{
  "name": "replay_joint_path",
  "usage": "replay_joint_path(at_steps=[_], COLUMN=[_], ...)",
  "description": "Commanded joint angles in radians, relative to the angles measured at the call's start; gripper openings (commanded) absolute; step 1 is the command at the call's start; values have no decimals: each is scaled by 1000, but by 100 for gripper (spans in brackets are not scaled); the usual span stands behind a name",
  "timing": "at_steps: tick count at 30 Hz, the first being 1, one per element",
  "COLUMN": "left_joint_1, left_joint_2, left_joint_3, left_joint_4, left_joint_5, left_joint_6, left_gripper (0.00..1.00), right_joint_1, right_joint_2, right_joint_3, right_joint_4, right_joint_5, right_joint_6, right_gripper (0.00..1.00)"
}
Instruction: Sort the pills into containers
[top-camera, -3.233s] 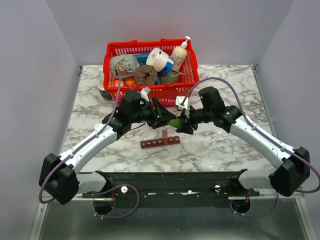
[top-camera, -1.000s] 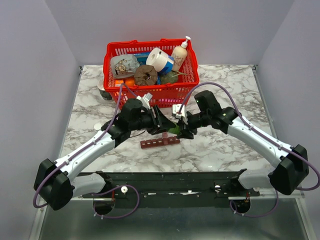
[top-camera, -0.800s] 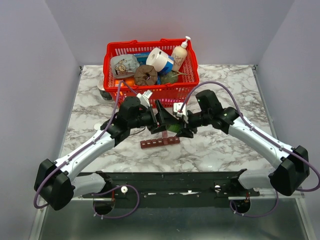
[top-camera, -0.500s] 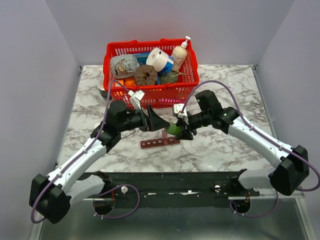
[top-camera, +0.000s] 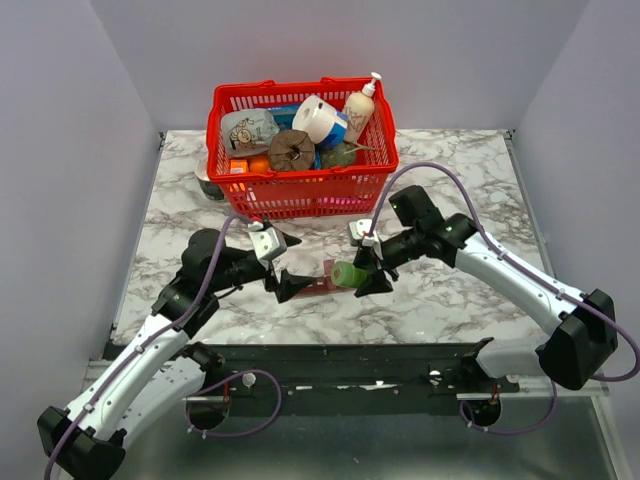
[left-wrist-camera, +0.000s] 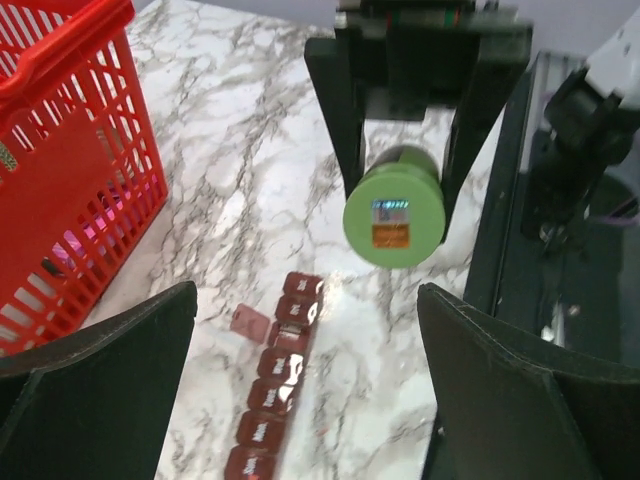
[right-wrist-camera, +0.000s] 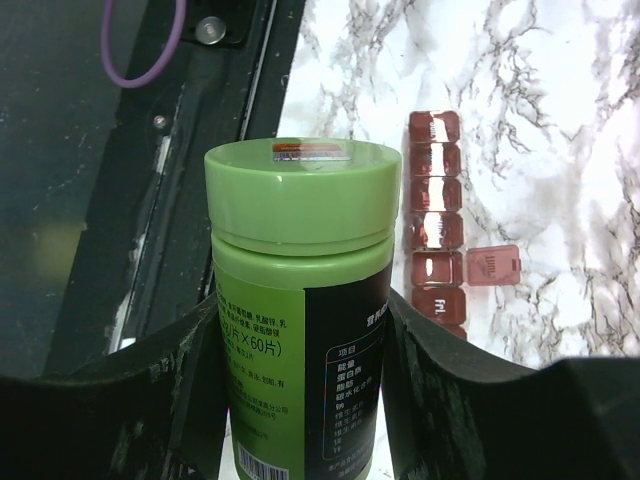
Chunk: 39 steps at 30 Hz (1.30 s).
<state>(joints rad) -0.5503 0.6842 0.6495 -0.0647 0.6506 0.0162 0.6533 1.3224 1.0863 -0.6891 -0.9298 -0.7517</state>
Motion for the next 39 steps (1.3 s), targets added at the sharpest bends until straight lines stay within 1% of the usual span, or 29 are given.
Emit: replay_joint_path(at_steps=[1,2,8,18,24,30,35,39], left_joint_1=[-3,-3,-16,-94,-111,-125,-146,-187], left_joint_2=[15,21,72,115,152,204,244,278], left_joint_3=[4,6,29,47,56,81,87,101], left_joint_4=[-73,-66,-66,-75,-61,-32,28,52], left_joint_5=[75,87,115,63,47,43,79,115], left_joint_6=[266,293,341,409,438,436,410,393], left_gripper=[99,99,99,99,98,97,95,94], right_joint_1=[0,0,2,0,0,0,2,0], right_joint_2=[-3,-3,-2,9,20,18,12,15], right_joint_3=[8,7,6,6,9,11,4,1], right_joint_4=[-35,-41,-56,-61,-69,-73,-72,-70], right_joint_5=[-86,-90,-96,-109,-115,-118,-119,-119], right_joint_6=[-60,-67,-90,-98,-100,-103,-103,-103], right_gripper=[4,4,5,5,5,5,5,5])
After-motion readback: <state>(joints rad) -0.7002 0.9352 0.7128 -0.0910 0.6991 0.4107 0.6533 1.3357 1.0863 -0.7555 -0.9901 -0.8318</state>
